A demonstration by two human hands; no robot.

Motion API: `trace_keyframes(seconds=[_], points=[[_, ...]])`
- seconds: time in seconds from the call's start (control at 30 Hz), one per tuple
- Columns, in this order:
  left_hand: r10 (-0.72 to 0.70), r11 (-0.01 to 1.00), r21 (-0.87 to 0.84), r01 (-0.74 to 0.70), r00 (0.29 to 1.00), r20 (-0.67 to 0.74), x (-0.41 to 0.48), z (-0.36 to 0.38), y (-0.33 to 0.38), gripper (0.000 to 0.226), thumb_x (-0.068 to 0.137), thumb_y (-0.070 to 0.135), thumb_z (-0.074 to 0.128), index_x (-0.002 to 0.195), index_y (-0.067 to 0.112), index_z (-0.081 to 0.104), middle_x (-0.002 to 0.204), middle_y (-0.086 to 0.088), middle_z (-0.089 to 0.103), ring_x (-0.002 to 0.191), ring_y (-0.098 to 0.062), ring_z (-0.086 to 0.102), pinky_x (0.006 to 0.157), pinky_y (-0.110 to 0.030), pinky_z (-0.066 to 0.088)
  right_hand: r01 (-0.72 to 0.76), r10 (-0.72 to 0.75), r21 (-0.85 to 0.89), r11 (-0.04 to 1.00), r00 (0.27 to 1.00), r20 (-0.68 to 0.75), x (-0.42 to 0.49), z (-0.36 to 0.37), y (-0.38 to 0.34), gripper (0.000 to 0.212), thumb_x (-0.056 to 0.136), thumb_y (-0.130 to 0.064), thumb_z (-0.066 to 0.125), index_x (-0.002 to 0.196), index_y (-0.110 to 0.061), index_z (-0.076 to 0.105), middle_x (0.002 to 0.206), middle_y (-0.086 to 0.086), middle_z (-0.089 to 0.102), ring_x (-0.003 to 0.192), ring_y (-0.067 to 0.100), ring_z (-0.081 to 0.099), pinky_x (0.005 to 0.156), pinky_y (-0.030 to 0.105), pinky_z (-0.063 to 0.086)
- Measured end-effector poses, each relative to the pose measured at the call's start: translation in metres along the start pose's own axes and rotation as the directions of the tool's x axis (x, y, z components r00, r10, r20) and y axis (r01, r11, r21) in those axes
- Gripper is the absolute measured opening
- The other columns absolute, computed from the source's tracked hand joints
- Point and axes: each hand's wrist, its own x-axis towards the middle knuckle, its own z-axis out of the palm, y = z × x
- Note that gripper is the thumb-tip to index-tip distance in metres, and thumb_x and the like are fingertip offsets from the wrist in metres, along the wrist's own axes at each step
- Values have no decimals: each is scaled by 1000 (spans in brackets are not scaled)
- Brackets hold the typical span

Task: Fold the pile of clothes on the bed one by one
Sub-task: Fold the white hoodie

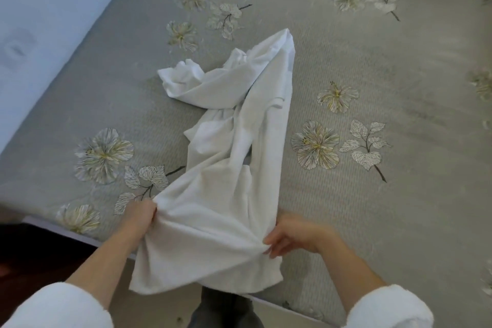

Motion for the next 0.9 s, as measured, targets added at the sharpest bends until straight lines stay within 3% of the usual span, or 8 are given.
trace_keyframes(seconds=[0.13, 0.23, 0.37, 0.5, 0.63, 0.77, 0.83, 0.9], points=[[49, 941, 331, -75, 995, 88, 0, 2, 2, 10, 70, 17, 55, 67, 9, 60, 92, -22, 66, 78, -31, 56, 63, -33, 34, 115, -110, -5, 993, 937, -331, 18, -2, -6, 21, 90, -26, 63, 93, -6, 67, 88, 6, 71, 68, 14, 62, 62, 25, 46], [112, 971, 190, -147, 977, 184, -7, 8, 22, 22, 49, 25, 52, 66, 15, 61, 70, -6, 61, 63, -22, 51, 55, -27, 32, 171, -99, 101, 980, 860, -500, 30, -13, -19, 23, 92, -24, 61, 103, -4, 63, 88, 9, 63, 72, 19, 55, 59, 27, 42], [206, 970, 79, -231, 948, 240, -3, 25, 44, 26, 77, 40, 69, 85, 15, 68, 79, 1, 66, 71, -16, 58, 59, -26, 39, 210, -136, 68, 975, 813, -566, 48, -16, -38, 41, 90, -22, 64, 125, -4, 51, 113, 13, 60, 96, 25, 59, 76, 34, 47], [134, 954, -269, -135, 991, -21, 8, 32, 50, 27, 95, 32, 53, 102, 8, 64, 80, -6, 59, 67, -19, 52, 56, -27, 39, 263, -189, 32, 964, 766, -615, 62, -6, -56, 32, 84, -7, 66, 113, -1, 53, 100, 12, 61, 89, 28, 63, 74, 39, 55], [-110, 962, -272, -3, 910, -400, 28, 12, 39, 39, 97, 23, 44, 130, 3, 49, 132, -22, 51, 118, -39, 49, 101, -47, 39, -21, -12, -143, 990, 974, -226, 59, -5, -66, 4, 82, -1, 63, 84, 2, 62, 55, 10, 64, 45, 19, 62, 43, 23, 51], [404, 915, 213, -343, 747, -529, 21, 13, 47, 36, 84, 13, 51, 118, 2, 55, 119, -22, 56, 113, -37, 46, 98, -46, 32, -83, -200, -477, 875, 835, -513, 57, -15, -75, 35, 84, -33, 64, 58, -13, 51, 46, -1, 53, 47, 19, 56, 50, 25, 44], [742, 670, 333, -663, 594, -311, -3, 31, 53, 33, 83, 20, 44, 102, 2, 63, 103, -16, 62, 101, -30, 51, 88, -40, 36, 44, -390, -479, 877, 647, -655, 62, -18, -79, 34, 85, -29, 60, 57, -14, 48, 53, 0, 50, 59, 24, 54, 54, 29, 38], [876, 433, 291, -853, 474, 88, -26, 57, 55, 32, 85, 22, 41, 94, 9, 68, 94, -7, 65, 92, -20, 56, 82, -34, 43, 107, -551, -637, 763, 623, -556, 68, -16, -87, 20, 89, -24, 56, 76, -11, 63, 76, 4, 61, 80, 27, 59, 65, 32, 43]])
